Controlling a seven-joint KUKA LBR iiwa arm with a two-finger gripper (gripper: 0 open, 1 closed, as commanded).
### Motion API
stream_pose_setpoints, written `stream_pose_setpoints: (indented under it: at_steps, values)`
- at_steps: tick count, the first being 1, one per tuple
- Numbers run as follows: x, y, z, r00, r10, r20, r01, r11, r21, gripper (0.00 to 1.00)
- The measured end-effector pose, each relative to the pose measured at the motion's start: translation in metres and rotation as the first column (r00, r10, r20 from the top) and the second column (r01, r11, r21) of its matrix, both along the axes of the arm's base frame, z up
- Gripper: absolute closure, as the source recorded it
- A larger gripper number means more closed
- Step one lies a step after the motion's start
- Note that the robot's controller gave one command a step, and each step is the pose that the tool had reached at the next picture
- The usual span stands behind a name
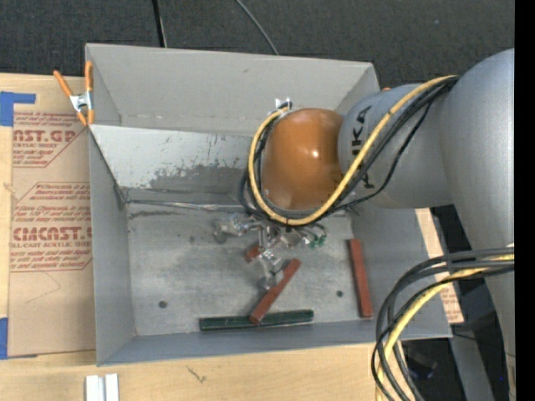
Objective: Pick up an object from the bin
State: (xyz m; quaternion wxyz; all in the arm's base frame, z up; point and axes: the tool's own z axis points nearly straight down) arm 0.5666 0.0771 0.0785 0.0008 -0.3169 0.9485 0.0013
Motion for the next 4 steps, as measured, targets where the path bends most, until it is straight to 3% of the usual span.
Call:
stream_pose_setpoints:
  at_steps: [1, 2, 3, 4]
  values:
    - [-0.002, -0.081, -0.009, 0.993, 0.117, 0.0, -0.117, 0.993, -0.001, 1.0]
    - [-0.002, -0.081, -0.009, 0.993, 0.117, 0.0, -0.117, 0.993, -0.001, 1.0]
    - [-0.002, -0.081, 0.037, 0.994, 0.112, -0.007, -0.112, 0.994, 0.0, 1.0]
    - [0.003, -0.082, 0.088, 0.993, 0.116, 0.004, -0.116, 0.993, -0.002, 1.0]
